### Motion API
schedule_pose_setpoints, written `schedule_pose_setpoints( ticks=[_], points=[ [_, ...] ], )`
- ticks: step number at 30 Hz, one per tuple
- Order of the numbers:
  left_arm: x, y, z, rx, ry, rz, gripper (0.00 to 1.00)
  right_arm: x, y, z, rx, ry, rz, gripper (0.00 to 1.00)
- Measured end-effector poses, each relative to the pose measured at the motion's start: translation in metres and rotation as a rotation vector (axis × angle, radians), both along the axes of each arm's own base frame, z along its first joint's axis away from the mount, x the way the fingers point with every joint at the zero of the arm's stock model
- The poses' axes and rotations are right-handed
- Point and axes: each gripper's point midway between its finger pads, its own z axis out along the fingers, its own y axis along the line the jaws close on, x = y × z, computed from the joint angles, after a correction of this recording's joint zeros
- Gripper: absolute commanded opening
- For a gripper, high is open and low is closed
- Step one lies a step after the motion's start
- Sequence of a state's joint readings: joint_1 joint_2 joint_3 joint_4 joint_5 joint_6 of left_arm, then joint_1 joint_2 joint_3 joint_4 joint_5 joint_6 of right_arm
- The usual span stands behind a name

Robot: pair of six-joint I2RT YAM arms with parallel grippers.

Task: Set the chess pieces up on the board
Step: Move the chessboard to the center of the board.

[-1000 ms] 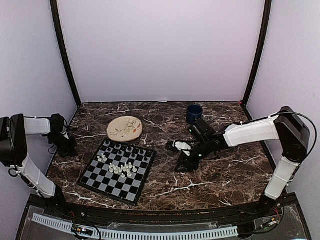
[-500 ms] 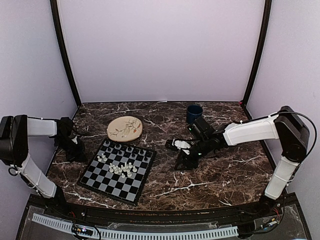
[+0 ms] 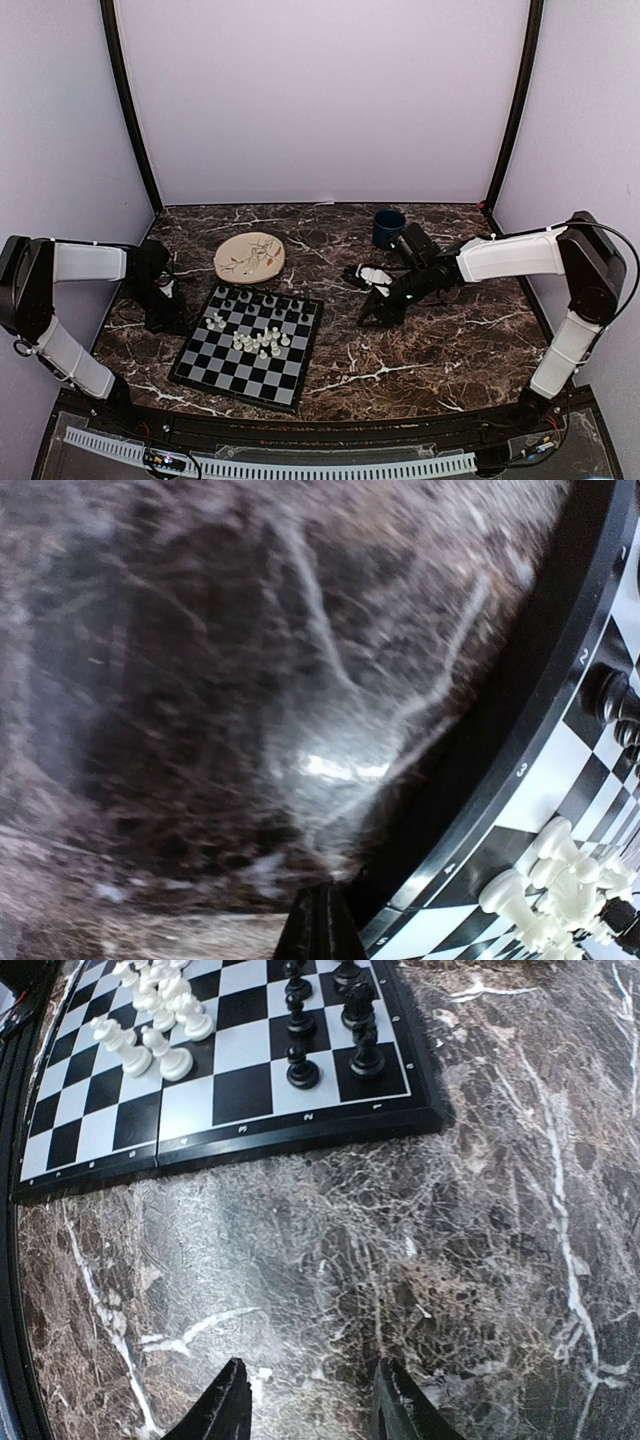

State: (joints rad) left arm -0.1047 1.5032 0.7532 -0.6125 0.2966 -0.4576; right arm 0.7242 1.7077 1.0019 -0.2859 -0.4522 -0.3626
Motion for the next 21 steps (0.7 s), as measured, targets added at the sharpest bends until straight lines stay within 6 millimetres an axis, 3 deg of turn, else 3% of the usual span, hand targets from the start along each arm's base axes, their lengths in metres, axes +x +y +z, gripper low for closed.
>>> schedule_pose_setpoints(
  ticks=[13,19,21],
  points=[
    [-0.018,-0.066,0.001,-0.019,0.026,-0.159,0.00,0.031,-0.031,0.019,0.020,-0.057,-0.090,0.43],
    [-0.008,-0.099,0.003,-0.037,0.011,-0.215,0.00,0.026,-0.045,0.015,-0.023,-0.076,-0.083,0.45],
    [-0.007,-0.102,0.005,-0.036,0.003,-0.215,0.09,0.019,-0.050,0.019,-0.026,-0.082,-0.076,0.48]
  ],
)
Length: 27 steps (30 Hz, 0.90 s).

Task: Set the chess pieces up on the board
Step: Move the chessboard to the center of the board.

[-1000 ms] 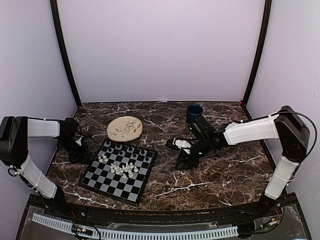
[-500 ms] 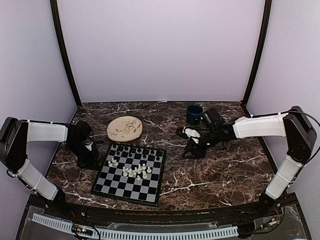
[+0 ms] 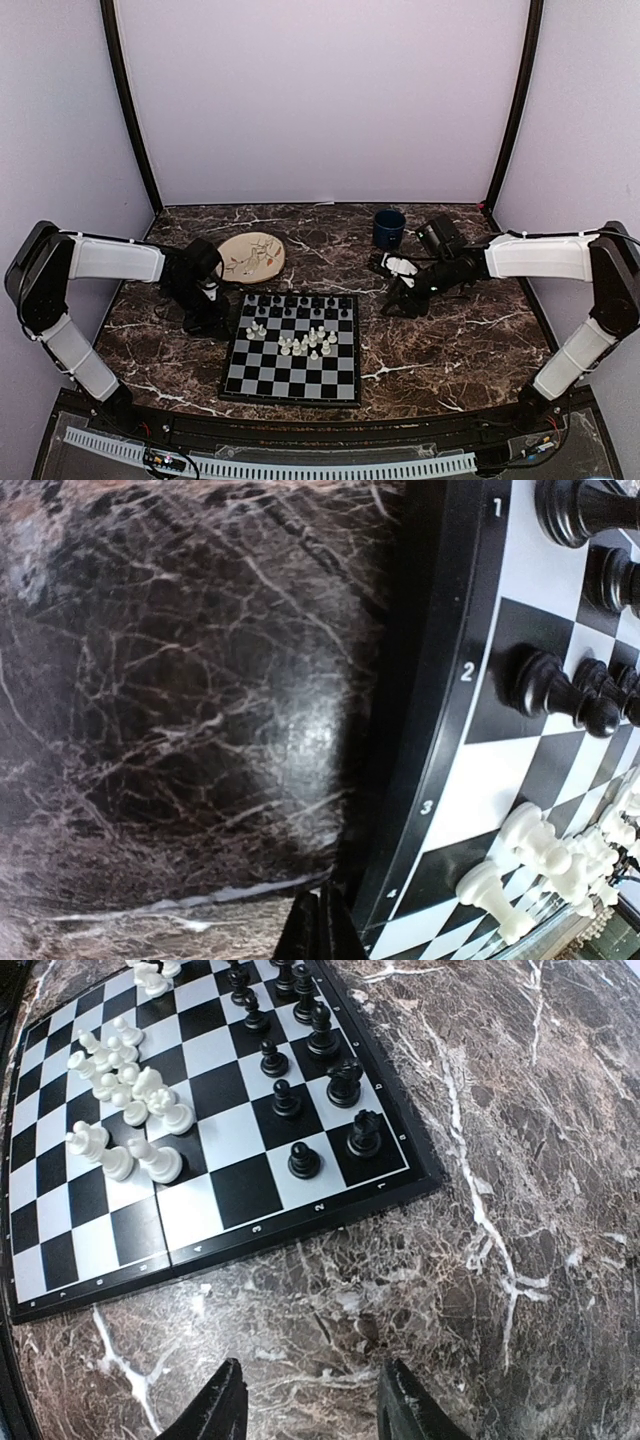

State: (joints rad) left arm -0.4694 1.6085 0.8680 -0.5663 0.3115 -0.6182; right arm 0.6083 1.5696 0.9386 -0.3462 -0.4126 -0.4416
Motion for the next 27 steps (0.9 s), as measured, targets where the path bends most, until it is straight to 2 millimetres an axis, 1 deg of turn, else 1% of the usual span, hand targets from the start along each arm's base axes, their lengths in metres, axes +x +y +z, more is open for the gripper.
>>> schedule_pose_setpoints(
  ticks=[1,2,3,4,6,8,10,12,15,18,23,27],
  points=[
    [0.000,0.000,0.001,0.003,-0.003,0.005,0.13,-0.005,-0.002,0.004,0.002,-0.010,0.011,0.51],
    [0.000,0.000,0.002,0.006,-0.004,0.006,0.19,-0.009,-0.003,0.007,0.001,-0.016,0.022,0.53],
    [-0.001,0.002,0.003,0.014,-0.005,0.017,0.28,-0.013,-0.004,0.009,0.000,-0.023,0.033,0.56],
    [-0.002,0.004,0.006,0.018,-0.008,0.022,0.33,-0.017,-0.004,0.011,-0.003,-0.029,0.050,0.59],
    [-0.003,0.007,0.015,0.023,-0.028,0.032,0.37,-0.034,-0.001,0.009,-0.016,-0.029,0.105,0.71],
    [-0.009,0.011,0.024,0.015,-0.046,0.047,0.37,-0.054,0.002,0.002,-0.039,-0.017,0.169,0.77],
    [-0.021,0.015,0.028,0.000,-0.045,0.059,0.39,-0.074,0.006,-0.006,-0.060,0.002,0.224,0.87],
    [-0.037,0.020,0.026,-0.011,-0.023,0.069,0.41,-0.094,0.011,-0.014,-0.079,0.022,0.277,1.00],
    [-0.059,0.025,0.019,-0.028,0.020,0.082,0.41,-0.117,0.017,-0.020,-0.101,0.037,0.339,0.99],
    [-0.073,0.026,0.013,-0.049,0.056,0.087,0.42,-0.130,0.024,-0.022,-0.107,0.034,0.375,1.00],
    [-0.078,0.022,0.006,-0.069,0.081,0.082,0.40,-0.147,0.037,-0.033,-0.137,0.032,0.408,1.00],
    [-0.077,0.015,0.000,-0.090,0.096,0.074,0.36,-0.152,0.045,-0.043,-0.173,0.010,0.397,1.00]
  ],
)
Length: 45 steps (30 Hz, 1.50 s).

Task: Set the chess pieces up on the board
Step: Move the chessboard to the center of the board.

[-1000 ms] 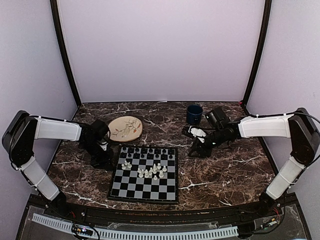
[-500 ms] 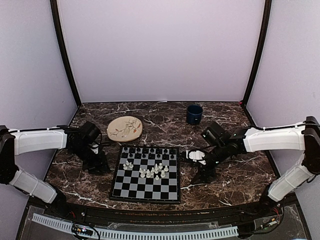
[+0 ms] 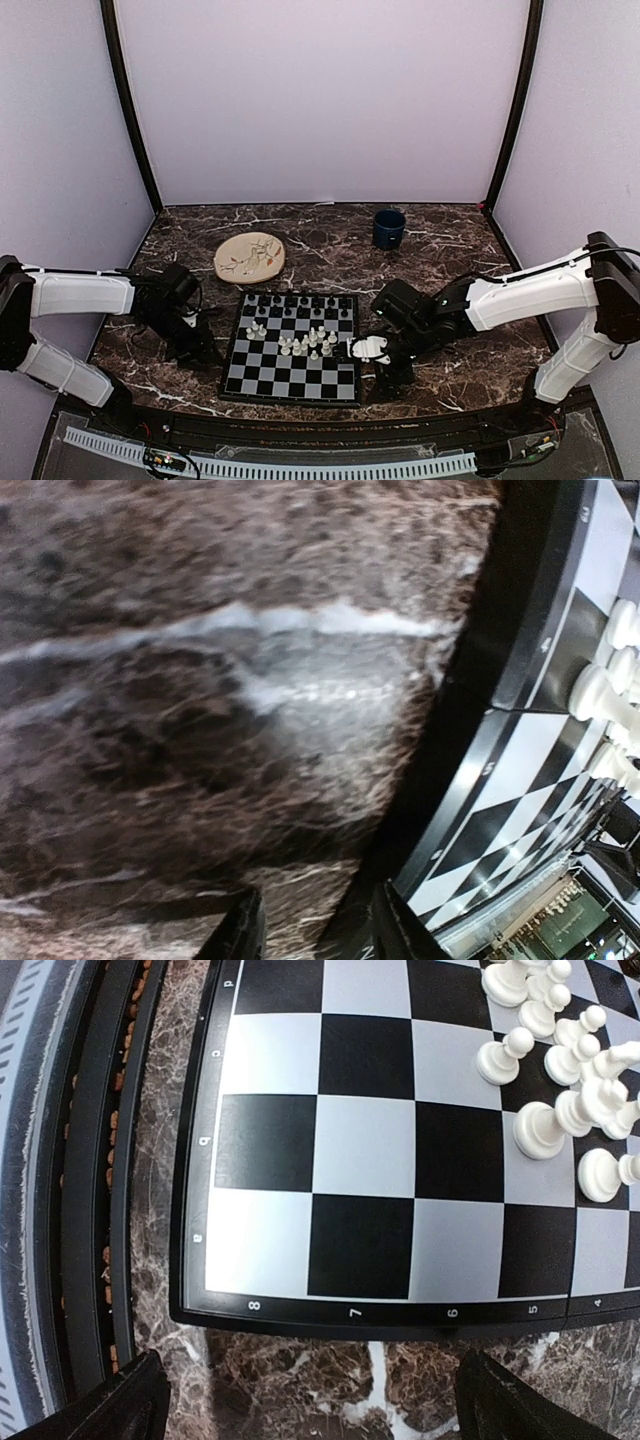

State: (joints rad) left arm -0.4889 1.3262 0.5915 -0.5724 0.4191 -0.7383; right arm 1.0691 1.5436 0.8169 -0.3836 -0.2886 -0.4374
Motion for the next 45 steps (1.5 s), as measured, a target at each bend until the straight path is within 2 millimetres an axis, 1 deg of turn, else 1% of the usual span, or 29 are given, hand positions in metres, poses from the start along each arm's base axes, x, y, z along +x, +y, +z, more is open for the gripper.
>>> schedule_pose_setpoints(
  ticks=[5,10,13,16,18,23,26,28,31,34,36,40,41,43,45],
  points=[
    [0.003,-0.014,0.000,-0.045,-0.006,-0.026,0.33,0.000,0.003,-0.011,-0.034,-0.033,-0.021,1.00],
    [0.006,-0.025,-0.001,-0.074,-0.005,-0.049,0.32,0.008,0.001,-0.011,-0.049,-0.069,-0.049,1.00],
    [0.014,-0.034,-0.001,-0.096,-0.017,-0.061,0.32,0.013,-0.002,-0.009,-0.054,-0.080,-0.065,1.00],
    [0.026,-0.054,-0.001,-0.146,-0.053,-0.091,0.31,0.022,-0.004,-0.009,-0.052,-0.086,-0.090,1.00],
    [0.035,-0.066,0.000,-0.178,-0.078,-0.105,0.31,0.032,-0.008,-0.009,-0.051,-0.086,-0.121,1.00],
    [0.050,-0.084,0.001,-0.227,-0.106,-0.118,0.30,0.057,-0.023,-0.009,-0.054,-0.093,-0.195,1.00],
    [0.055,-0.090,0.001,-0.235,-0.119,-0.128,0.32,0.062,-0.034,-0.008,-0.062,-0.098,-0.212,1.00],
    [0.056,-0.091,0.001,-0.226,-0.129,-0.137,0.34,0.060,-0.041,-0.007,-0.073,-0.100,-0.209,0.99],
    [0.059,-0.087,0.002,-0.191,-0.153,-0.155,0.35,0.051,-0.053,-0.008,-0.102,-0.086,-0.190,0.98],
    [0.054,-0.078,0.003,-0.141,-0.161,-0.169,0.35,0.042,-0.064,-0.005,-0.123,-0.075,-0.172,0.93],
    [0.048,-0.070,0.003,-0.112,-0.153,-0.175,0.34,0.039,-0.071,-0.004,-0.134,-0.065,-0.173,0.90],
    [0.029,-0.054,0.001,-0.082,-0.129,-0.183,0.31,0.045,-0.083,-0.007,-0.150,-0.042,-0.211,0.80],
    [0.022,-0.049,0.001,-0.078,-0.121,-0.184,0.29,0.048,-0.086,-0.007,-0.151,-0.038,-0.225,0.75],
    [0.018,-0.047,0.000,-0.074,-0.116,-0.185,0.25,0.054,-0.090,-0.009,-0.156,-0.031,-0.257,0.67],
    [0.013,-0.045,-0.001,-0.077,-0.105,-0.187,0.18,0.060,-0.092,-0.013,-0.162,-0.024,-0.280,0.58]
  ],
)
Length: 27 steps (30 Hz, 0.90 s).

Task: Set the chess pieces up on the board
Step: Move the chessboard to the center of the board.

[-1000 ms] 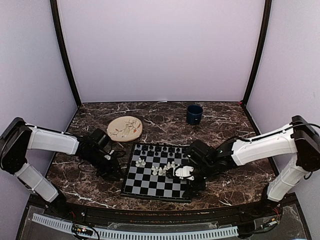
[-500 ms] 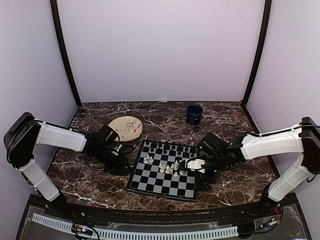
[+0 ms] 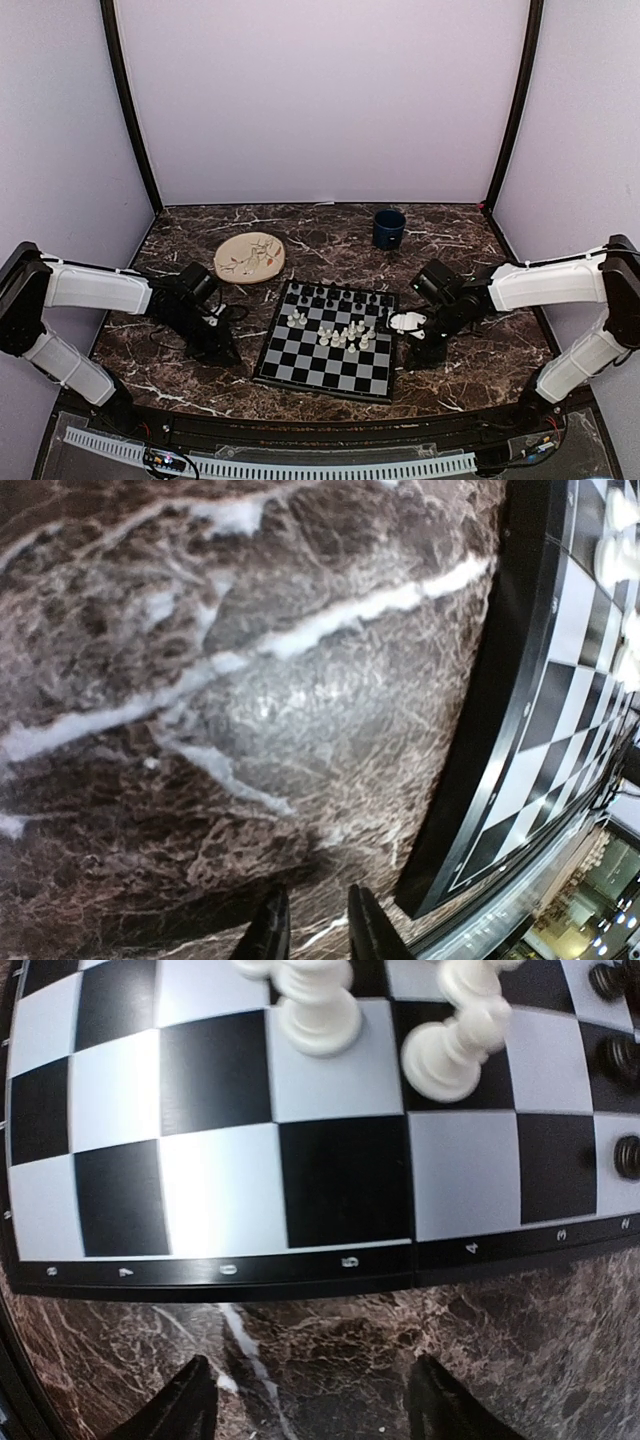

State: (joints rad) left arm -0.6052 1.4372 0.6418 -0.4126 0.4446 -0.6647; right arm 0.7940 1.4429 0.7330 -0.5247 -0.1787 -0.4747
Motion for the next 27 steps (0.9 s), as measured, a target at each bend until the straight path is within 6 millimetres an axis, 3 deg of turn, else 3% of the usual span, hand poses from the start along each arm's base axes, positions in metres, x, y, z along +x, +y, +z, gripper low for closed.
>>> schedule_pose_setpoints(
  ticks=[4,10,23,27],
  points=[
    [-0.007,-0.002,-0.003,-0.006,0.008,-0.020,0.08,0.010,-0.002,-0.013,-0.019,0.026,-0.046,0.44],
    [-0.011,-0.016,-0.006,-0.045,0.012,-0.063,0.01,0.039,0.006,-0.013,0.012,-0.011,-0.103,0.36],
    [0.012,-0.051,-0.006,-0.145,-0.057,-0.070,0.00,0.096,0.010,-0.012,0.025,-0.085,-0.216,0.30],
    [0.018,-0.058,-0.006,-0.159,-0.078,-0.065,0.00,0.105,0.007,-0.011,0.028,-0.109,-0.245,0.30]
  ],
)
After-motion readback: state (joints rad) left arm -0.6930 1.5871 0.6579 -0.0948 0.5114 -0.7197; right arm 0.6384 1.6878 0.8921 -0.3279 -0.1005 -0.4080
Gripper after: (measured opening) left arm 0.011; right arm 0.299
